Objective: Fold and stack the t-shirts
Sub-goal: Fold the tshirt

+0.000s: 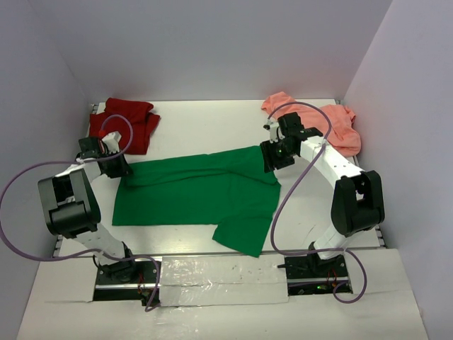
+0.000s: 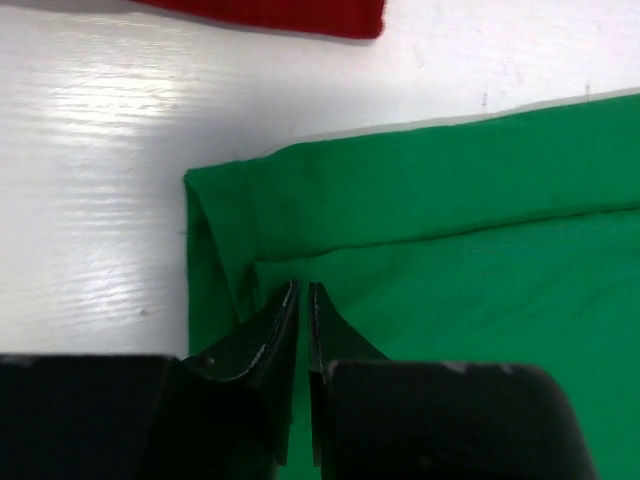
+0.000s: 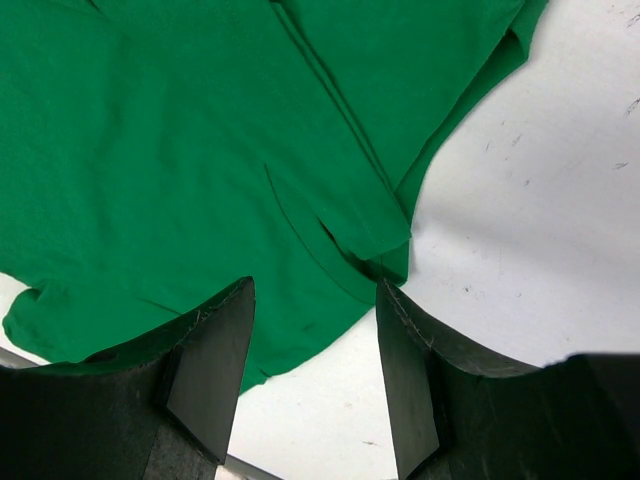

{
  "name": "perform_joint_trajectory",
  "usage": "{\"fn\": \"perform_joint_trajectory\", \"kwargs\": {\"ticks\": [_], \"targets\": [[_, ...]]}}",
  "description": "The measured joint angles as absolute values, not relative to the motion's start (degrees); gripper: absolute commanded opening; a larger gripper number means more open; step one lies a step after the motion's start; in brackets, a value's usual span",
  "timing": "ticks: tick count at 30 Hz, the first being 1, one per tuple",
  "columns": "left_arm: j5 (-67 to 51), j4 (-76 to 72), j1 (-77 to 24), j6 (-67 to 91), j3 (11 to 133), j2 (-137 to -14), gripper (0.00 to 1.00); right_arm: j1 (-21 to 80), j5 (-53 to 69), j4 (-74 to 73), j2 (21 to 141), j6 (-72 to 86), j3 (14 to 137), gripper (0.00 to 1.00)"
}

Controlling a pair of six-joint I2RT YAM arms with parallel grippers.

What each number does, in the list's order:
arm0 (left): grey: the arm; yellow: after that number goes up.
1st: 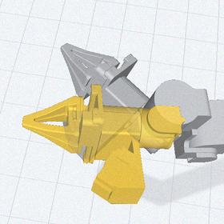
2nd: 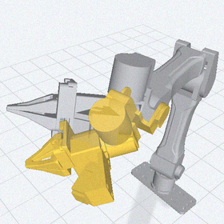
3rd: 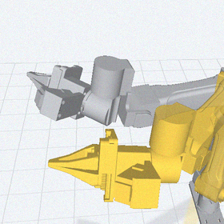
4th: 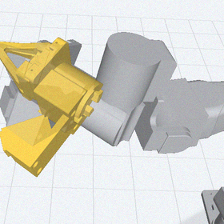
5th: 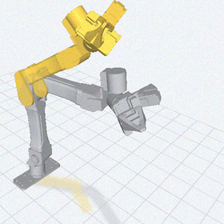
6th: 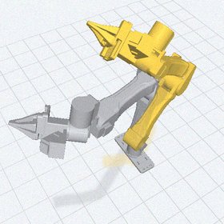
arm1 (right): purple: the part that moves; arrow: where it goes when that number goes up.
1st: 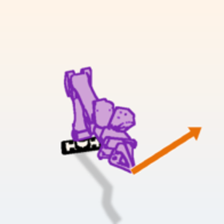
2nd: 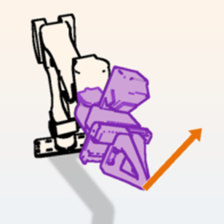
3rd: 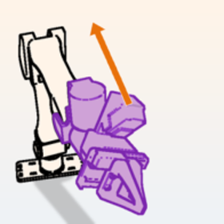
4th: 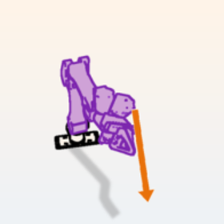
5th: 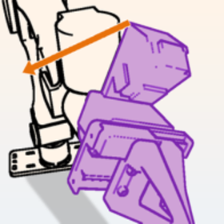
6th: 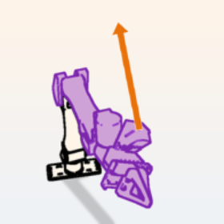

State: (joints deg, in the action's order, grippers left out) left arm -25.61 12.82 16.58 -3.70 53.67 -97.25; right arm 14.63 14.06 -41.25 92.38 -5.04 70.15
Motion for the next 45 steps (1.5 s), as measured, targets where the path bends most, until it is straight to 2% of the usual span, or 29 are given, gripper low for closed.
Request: {"fn": "perform_joint_trajectory", "kwargs": {"ticks": [11, 15, 20, 45], "targets": [[-18.98, 9.15, 16.6, -3.27, 51.22, -94.5, 0.13, 14.63, 14.59, -41.25, 92.36, -5.52, 70.11, 0.59], [-18.35, 8.47, 16.6, -3.09, 51.03, -94.72, 0.07, 14.63, 14.7, -41.23, 92.16, -5.67, 70.04, 0.59], [-18.48, 7.55, 16.6, -2.83, 51.03, -96.07, 0.03, 14.63, 14.7, -41.21, 91.68, -5.69, 70.02, 0.59], [-24.58, 8.38, 16.6, -1.93, 51.03, -95.04, 0.03, 14.63, 14.74, -41.19, 91.5, -5.91, 69.73, 0.6]]}}
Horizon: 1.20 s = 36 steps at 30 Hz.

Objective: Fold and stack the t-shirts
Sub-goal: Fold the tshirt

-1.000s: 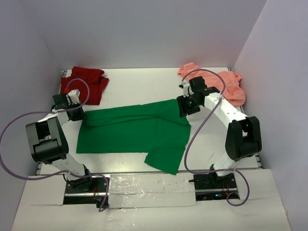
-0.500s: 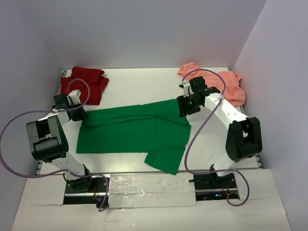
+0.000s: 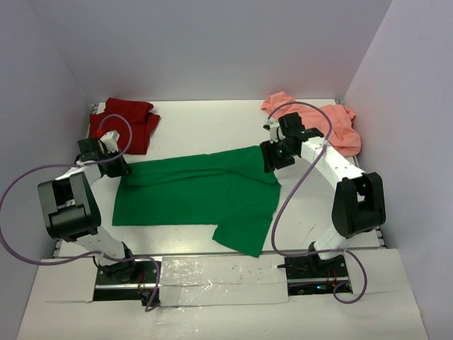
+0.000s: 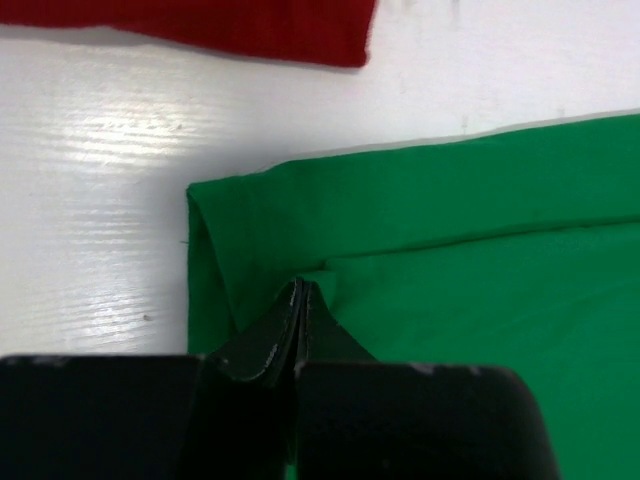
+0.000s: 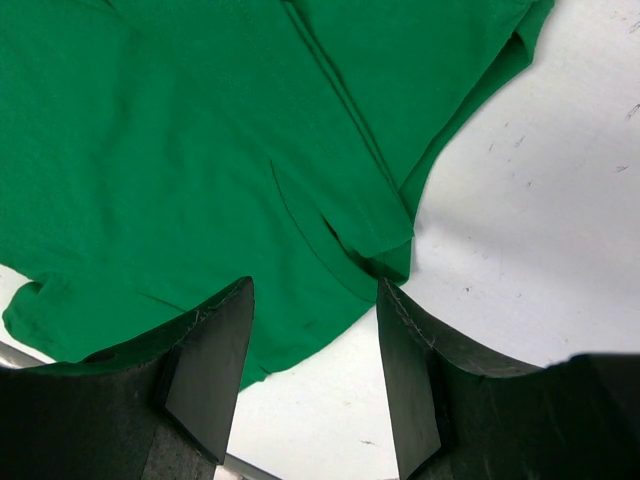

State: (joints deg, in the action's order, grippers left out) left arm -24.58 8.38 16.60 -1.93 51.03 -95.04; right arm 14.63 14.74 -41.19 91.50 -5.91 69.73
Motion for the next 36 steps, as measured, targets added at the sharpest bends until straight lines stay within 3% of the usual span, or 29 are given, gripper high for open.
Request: {"fn": "perform_joint_trajectory", "kwargs": {"ticks": [15, 21, 36], "targets": [[-30.28, 8.88, 16.6, -1.72, 50.83, -88.84, 0.04, 14.63, 14.74, -41.19, 91.5, -6.09, 69.73, 0.6], [-29.39, 8.97, 16.6, -2.22, 50.83, -93.47, 0.29, 14.63, 14.96, -41.19, 91.5, -6.17, 69.71, 0.6], [-26.22, 8.54, 16.6, -2.13, 50.74, -96.18, 0.35, 14.63, 15.18, -41.19, 91.5, -6.55, 69.71, 0.6]]}}
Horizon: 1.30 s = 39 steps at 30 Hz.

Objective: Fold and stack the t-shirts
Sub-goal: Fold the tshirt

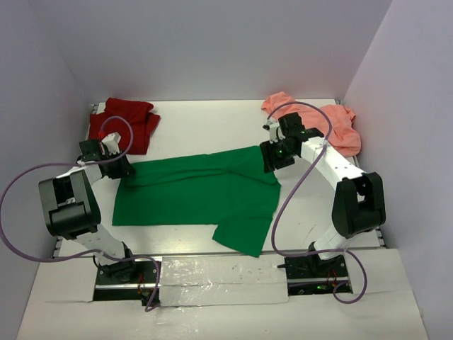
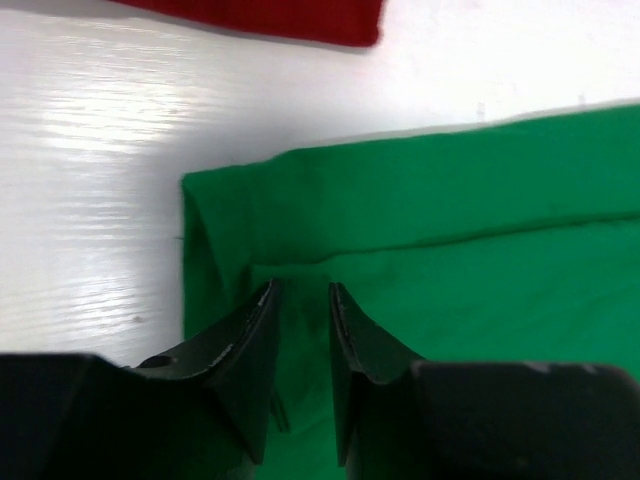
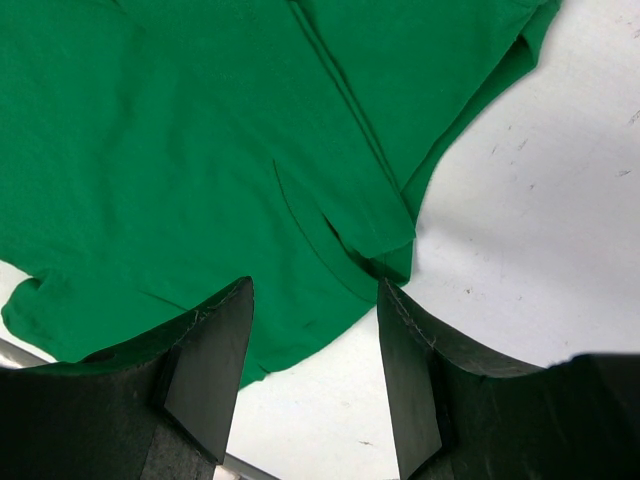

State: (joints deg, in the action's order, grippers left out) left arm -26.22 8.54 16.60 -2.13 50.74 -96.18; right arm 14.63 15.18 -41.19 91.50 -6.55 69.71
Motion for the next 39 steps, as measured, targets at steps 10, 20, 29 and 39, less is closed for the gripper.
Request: {"fn": "perform_joint_trajectory", "kwargs": {"ticks": [10, 20, 29, 39], "targets": [[-20.29, 6.72, 16.6, -1.89, 50.11, -95.46, 0.36, 14.66, 15.73, -41.17, 91.5, -6.76, 69.52, 0.6], [-20.36, 6.22, 16.6, -1.89, 50.11, -95.48, 0.31, 14.66, 15.75, -41.19, 91.44, -6.94, 68.86, 0.6], [-23.29, 6.44, 16.6, -1.83, 50.19, -96.64, 0.08, 14.66, 15.75, -41.19, 91.44, -6.94, 68.86, 0.6], [-24.93, 6.94, 16.6, -2.0, 50.63, -98.02, 0.0, 14.66, 15.84, -41.45, 93.19, -7.62, 69.08, 0.6]]}}
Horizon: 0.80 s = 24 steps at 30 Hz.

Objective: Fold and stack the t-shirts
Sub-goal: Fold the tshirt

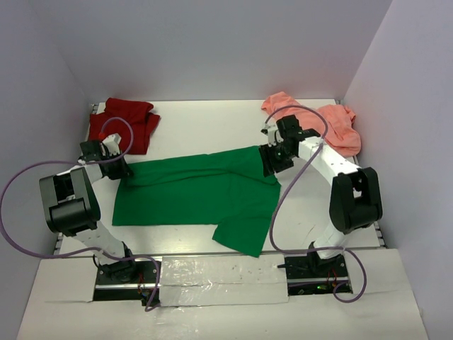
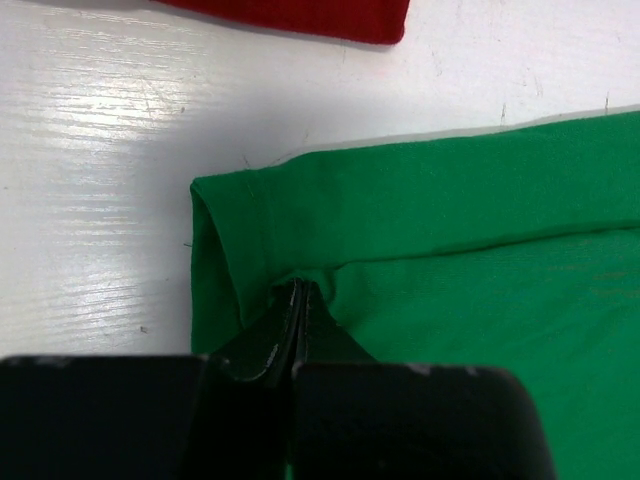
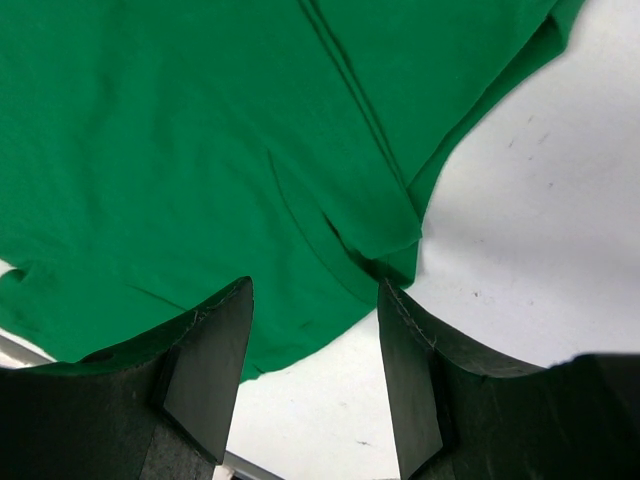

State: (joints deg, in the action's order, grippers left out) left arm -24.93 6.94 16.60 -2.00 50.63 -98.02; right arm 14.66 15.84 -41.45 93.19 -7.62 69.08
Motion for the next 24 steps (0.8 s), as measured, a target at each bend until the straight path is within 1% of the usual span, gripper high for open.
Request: {"fn": "perform_joint_trajectory", "kwargs": {"ticks": [10, 24], "targets": [[-25.3, 6.94, 16.6, -2.0, 50.65, -98.04, 0.0, 14.66, 12.34, -41.76, 105.14, -9.52, 69.38, 0.6], [-25.32, 6.92, 16.6, -2.02, 50.63, -98.04, 0.0, 14.66, 5.19, -39.42, 105.89, -10.37, 69.45, 0.6]]}}
